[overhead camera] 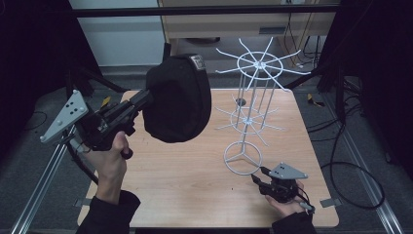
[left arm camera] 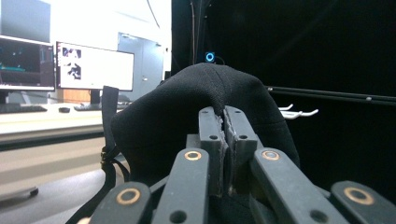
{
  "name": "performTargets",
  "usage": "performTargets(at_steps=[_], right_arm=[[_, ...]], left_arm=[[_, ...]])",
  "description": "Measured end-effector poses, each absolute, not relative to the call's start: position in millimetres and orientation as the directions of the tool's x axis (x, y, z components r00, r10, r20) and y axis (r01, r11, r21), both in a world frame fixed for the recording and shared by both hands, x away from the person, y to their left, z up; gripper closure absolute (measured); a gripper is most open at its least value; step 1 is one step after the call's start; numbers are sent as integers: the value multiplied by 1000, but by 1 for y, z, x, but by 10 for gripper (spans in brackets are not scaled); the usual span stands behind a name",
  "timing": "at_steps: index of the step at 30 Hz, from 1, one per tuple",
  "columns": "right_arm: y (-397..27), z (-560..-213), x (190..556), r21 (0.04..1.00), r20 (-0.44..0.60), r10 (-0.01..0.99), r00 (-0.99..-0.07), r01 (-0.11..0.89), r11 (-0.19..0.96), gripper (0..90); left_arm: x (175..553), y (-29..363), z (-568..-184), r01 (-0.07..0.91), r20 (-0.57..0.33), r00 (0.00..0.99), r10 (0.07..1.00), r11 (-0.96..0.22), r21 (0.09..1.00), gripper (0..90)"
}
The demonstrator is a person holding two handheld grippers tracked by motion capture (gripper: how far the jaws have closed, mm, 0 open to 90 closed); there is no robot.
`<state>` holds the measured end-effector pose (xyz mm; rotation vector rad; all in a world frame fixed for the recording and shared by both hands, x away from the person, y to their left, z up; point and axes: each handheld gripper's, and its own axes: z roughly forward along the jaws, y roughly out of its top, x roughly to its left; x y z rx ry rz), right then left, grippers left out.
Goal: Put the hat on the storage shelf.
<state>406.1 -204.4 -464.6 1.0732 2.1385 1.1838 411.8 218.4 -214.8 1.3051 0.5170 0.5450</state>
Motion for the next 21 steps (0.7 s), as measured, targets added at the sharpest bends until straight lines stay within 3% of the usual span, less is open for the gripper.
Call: performTargets(at_steps=[21], right_arm=[[-204, -465, 407, 854, -27, 810, -586, 408, 323, 540]], left_arm=[[436, 178, -205, -14, -49, 810, 584, 103, 995, 861]])
